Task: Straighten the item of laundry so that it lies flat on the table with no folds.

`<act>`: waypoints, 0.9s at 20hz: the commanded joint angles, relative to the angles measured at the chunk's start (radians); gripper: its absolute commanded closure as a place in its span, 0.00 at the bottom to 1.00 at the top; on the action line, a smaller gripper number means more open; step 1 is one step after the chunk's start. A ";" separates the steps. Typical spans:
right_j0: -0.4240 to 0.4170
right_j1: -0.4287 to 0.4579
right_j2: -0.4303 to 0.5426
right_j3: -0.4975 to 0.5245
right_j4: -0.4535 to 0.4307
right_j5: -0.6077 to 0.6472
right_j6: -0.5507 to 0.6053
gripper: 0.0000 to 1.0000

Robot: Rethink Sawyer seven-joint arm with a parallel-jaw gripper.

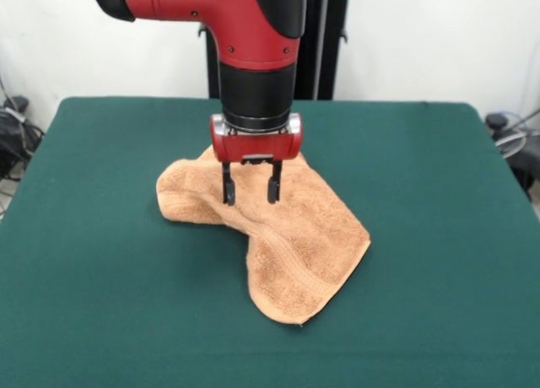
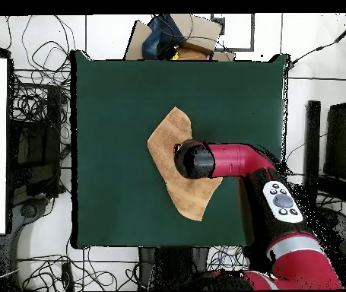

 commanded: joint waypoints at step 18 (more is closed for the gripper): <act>-0.021 0.021 0.073 0.012 -0.060 0.014 -0.067 0.00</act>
